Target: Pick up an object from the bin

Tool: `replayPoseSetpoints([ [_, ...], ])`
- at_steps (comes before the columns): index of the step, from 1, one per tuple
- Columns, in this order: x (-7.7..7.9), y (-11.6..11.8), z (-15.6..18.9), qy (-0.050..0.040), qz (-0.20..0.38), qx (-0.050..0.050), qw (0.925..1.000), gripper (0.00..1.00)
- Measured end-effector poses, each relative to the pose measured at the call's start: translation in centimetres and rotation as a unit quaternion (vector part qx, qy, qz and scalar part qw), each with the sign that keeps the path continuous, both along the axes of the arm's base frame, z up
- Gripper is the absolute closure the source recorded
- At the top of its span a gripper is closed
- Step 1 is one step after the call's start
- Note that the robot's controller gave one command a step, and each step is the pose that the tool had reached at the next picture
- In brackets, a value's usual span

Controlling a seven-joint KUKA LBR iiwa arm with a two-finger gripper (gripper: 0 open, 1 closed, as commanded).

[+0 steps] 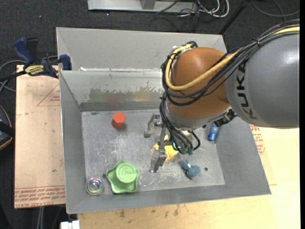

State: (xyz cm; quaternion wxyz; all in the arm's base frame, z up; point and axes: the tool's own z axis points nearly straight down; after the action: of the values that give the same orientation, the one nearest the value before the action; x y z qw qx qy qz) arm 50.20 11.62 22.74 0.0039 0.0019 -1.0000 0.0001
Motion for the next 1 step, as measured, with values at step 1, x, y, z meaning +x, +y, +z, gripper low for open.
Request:
replayPoseSetpoints([
  [1, -1.06, 2.54, -15.37, -0.0076, -0.158, 0.002, 0.9875, 0.0],
])
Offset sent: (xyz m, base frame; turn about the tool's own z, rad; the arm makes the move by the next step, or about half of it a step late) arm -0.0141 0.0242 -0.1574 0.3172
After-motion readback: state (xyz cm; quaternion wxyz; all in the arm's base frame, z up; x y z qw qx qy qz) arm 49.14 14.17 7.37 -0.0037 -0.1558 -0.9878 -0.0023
